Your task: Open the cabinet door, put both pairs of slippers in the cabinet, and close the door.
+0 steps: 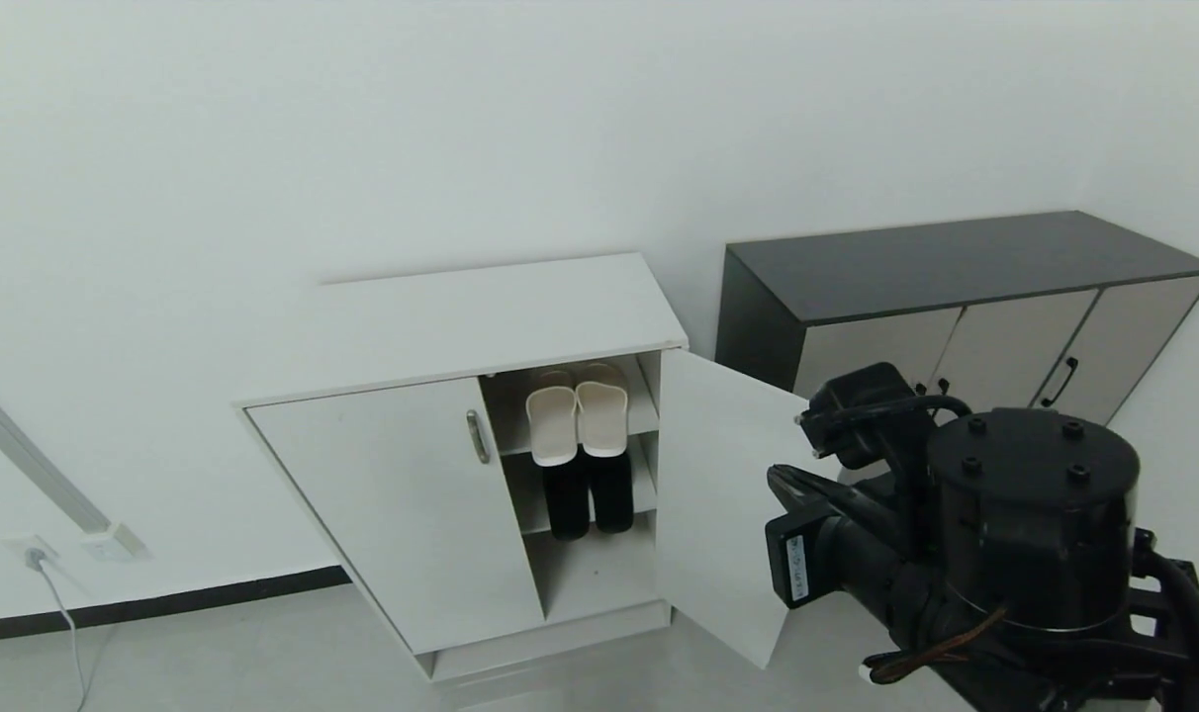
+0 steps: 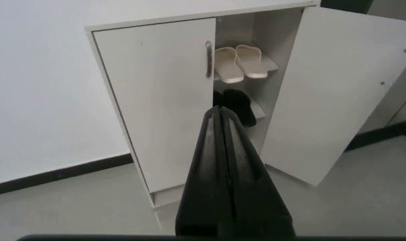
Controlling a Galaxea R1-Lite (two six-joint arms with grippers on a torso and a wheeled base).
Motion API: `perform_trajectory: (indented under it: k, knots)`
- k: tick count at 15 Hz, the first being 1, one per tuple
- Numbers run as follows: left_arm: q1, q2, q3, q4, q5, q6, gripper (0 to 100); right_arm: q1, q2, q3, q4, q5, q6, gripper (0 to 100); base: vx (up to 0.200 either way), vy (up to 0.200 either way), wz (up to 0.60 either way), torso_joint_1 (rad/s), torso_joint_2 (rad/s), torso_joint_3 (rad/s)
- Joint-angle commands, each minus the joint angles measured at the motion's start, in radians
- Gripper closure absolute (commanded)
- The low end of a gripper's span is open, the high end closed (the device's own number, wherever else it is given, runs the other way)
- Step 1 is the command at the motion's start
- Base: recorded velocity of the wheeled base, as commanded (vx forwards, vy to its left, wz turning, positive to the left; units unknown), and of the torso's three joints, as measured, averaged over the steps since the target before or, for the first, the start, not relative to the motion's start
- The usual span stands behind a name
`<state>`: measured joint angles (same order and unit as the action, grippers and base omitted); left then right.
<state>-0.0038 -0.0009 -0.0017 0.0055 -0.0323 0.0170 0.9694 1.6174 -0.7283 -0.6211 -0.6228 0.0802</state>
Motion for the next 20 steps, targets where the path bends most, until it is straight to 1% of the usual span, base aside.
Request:
perform_trajectory:
  k: [1,2,3,4,5,6,8,13,16,20]
  knots:
    - [0.001,0.001,0.000,0.001,0.000,0.000,100,-0.026,0.001,0.006,-0.002,0.000,-0.011,100,0.000,0.000,0.00,0.000,0.00,0.000]
    - [0.001,0.001,0.000,0.001,0.000,0.000,100,-0.026,0.001,0.006,-0.002,0.000,-0.011,100,0.000,0.000,0.00,0.000,0.00,0.000]
    - [0.001,0.001,0.002,0.001,0.000,0.000,100,-0.104,0.024,-0.029,0.000,0.035,-0.008,100,0.000,0.000,0.00,0.000,0.00,0.000]
    - [0.001,0.001,0.000,0.001,0.000,0.000,100,-0.195,0.042,-0.085,0.011,0.109,-0.008,100,0.000,0.000,0.00,0.000,0.00,0.000]
    - [0.001,0.001,0.000,0.001,0.000,0.000,100,-0.267,0.071,-0.138,0.029,0.138,-0.008,100,0.000,0.000,0.00,0.000,0.00,0.000]
    - [0.001,0.001,0.000,0.001,0.000,0.000,100,-0.320,0.098,-0.195,0.070,0.149,-0.008,100,0.000,0.000,0.00,0.000,0.00,0.000]
    - [0.001,0.001,0.000,0.001,0.000,0.000,100,-0.397,0.140,-0.290,0.141,0.199,0.001,100,0.000,0.000,0.00,0.000,0.00,0.000]
    - [0.001,0.001,0.000,0.001,0.000,0.000,100,-0.503,0.291,-0.473,0.179,0.242,0.004,100,0.000,0.000,0.00,0.000,0.00,0.000]
    - [0.001,0.001,0.000,0.001,0.000,0.000,100,-0.541,0.372,-0.573,0.219,0.271,0.030,100,0.000,0.000,0.00,0.000,0.00,0.000]
    - [0.001,0.001,0.000,0.001,0.000,0.000,100,-0.581,0.449,-0.643,0.224,0.308,0.039,100,0.000,0.000,0.00,0.000,0.00,0.000]
